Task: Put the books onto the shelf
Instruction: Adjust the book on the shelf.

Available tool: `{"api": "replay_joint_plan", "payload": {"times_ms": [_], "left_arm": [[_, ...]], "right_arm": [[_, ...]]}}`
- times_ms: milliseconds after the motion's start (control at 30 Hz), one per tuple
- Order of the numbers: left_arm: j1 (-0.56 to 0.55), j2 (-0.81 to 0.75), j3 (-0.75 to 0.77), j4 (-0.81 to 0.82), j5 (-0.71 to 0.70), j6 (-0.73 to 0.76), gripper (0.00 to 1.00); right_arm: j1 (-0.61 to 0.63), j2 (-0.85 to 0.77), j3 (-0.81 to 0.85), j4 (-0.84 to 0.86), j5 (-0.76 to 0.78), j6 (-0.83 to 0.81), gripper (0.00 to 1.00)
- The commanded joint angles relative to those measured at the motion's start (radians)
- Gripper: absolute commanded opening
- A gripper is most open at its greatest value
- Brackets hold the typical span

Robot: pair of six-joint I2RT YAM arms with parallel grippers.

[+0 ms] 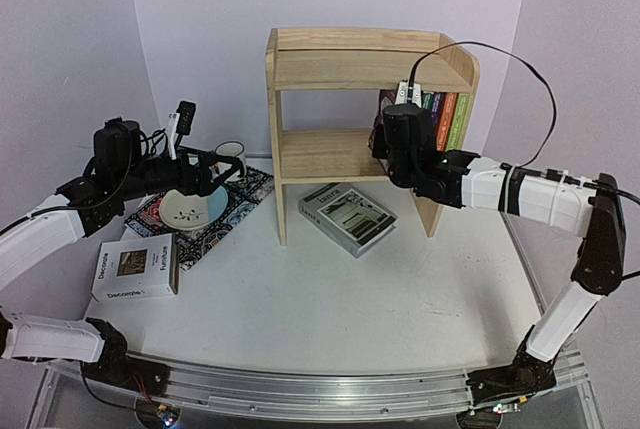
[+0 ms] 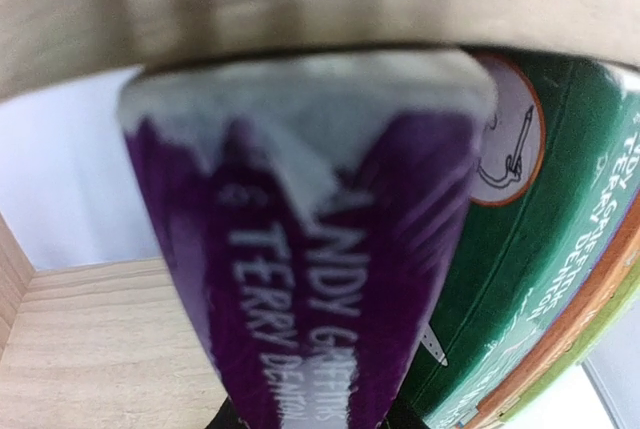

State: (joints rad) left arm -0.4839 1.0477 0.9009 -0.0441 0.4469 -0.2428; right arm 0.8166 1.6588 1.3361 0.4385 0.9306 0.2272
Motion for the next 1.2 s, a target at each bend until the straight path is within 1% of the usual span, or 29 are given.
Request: {"api": "replay_joint_plan", "payload": {"times_ms": [0,133,167,300,400,500,633,933,1167], "left_arm": [[0.001,-0.012,0.024,0.036,0.019,-0.001,1.00],[0.000,-0.019,0.021,0.036,0.014,0.000,1.00],[0.000,-0.021,0.020,0.036,0.013,0.000,1.00],[0.001,-0.018,0.019,0.036,0.014,0.000,0.99],[0.001,-0.018,0.020,0.036,0.014,0.000,1.00],[0.001,-0.017,0.022,0.036,0.014,0.000,1.00],[0.001,-0.013,0.022,0.036,0.019,-0.001,1.00],[0.001,-0.013,0.021,0.036,0.025,-0.001,1.00],[0.001,-0.014,0.019,0.036,0.028,-0.001,1.00]], "right_arm": [[-0.020,0.012,0.043,0.054,0.169,-0.021,0.16],[-0.020,0.016,0.043,0.056,0.173,-0.018,0.16],[-0.020,0.013,0.041,0.057,0.158,-0.016,0.18],[-0.020,-0.003,0.019,0.063,0.113,-0.007,0.32],[-0.019,-0.018,0.003,0.068,0.085,-0.001,0.38],[-0.020,-0.037,-0.015,0.064,0.056,0.017,0.39],[-0.020,-0.054,-0.026,0.038,0.038,0.042,0.43],[-0.016,-0.081,-0.028,-0.010,-0.019,0.092,0.46],[-0.011,-0.107,-0.042,-0.050,-0.019,0.119,0.48]]}}
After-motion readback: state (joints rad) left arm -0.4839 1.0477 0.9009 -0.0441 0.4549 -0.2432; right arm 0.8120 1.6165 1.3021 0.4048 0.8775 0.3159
